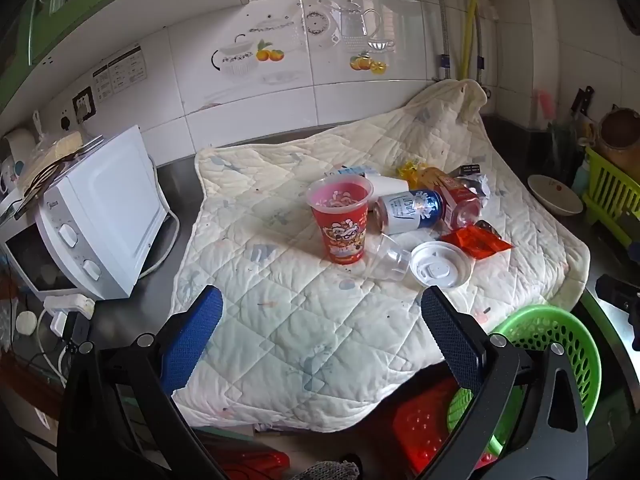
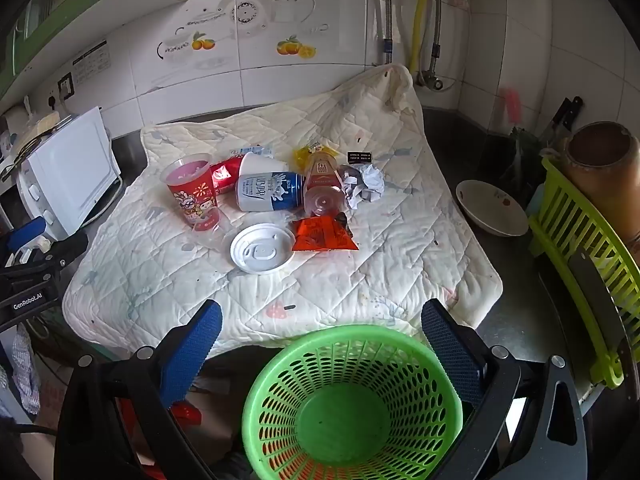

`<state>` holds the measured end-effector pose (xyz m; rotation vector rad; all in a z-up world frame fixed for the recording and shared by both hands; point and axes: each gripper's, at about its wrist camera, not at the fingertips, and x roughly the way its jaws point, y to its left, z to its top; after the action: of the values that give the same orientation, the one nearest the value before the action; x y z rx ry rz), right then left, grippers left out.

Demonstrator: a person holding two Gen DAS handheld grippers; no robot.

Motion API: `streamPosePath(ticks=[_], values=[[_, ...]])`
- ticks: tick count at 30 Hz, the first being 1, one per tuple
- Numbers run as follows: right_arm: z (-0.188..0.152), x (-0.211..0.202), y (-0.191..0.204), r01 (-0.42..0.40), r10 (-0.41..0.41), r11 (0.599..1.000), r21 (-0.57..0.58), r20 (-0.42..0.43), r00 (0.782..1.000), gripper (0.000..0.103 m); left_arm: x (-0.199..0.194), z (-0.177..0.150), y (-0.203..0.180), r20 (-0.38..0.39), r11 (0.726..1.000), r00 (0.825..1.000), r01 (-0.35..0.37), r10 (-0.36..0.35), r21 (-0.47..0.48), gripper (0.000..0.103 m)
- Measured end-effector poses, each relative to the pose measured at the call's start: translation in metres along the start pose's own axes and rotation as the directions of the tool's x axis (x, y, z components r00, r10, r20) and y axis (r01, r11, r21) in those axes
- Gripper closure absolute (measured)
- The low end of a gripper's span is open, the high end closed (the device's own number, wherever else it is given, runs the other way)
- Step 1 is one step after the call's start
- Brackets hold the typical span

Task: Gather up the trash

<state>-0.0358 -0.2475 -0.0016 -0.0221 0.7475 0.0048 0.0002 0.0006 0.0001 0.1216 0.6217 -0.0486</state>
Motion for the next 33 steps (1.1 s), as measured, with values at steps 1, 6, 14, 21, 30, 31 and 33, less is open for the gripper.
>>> streamPosePath(ticks=[1,6,14,21,30,31,33], values=[[0.000,0.000,0.000,-0.001,0.001,1.000,0.001,0.000,1.000,0.006,0.000,0.000,0.000,-0.001,1.000,1.000,0.001,-0.001,0.000,0.005],[0.000,0.002,0.001,-0.001,0.001,1.000,-0.001,-0.005,1.000,0.006,0.000,0.000,0.001,-0.002,1.000,1.000,0.004,-0.004,-0.001,0.005],[-0.004,0.002,-0.001,-0.006,0.006,1.000,0.001,-0.010,1.000,0.006,0.004,0.004,-0.006,0.002,1.000,1.000,-0.002,0.002,-0.001,0.005],[-0.001,0.001,0.001,-0.012,0.012,1.000,0.004,-0.007,1.000,0.006,0.002,0.002,0.001,0.004,1.000,1.000,0.008,-0.008,-0.011,0.005],[-0.002,0.005,0.003,-0.024,0.024,1.000,-0.002,-0.004,1.000,0.006,0.005,0.004,0.005,0.000,1.000,1.000,-0.001,0.001,-0.015,0.005],[-0.002,0.005,0.003,-0.026,0.026,1.000,-0.002,-0.005,1.000,0.006,0.005,0.005,0.005,-0.001,1.000,1.000,-0.002,0.002,-0.015,0.005],[-0.002,0.005,0.003,-0.027,0.027,1.000,-0.002,-0.005,1.000,0.006,0.006,0.005,0.006,-0.001,1.000,1.000,-0.002,0.002,-0.015,0.005]])
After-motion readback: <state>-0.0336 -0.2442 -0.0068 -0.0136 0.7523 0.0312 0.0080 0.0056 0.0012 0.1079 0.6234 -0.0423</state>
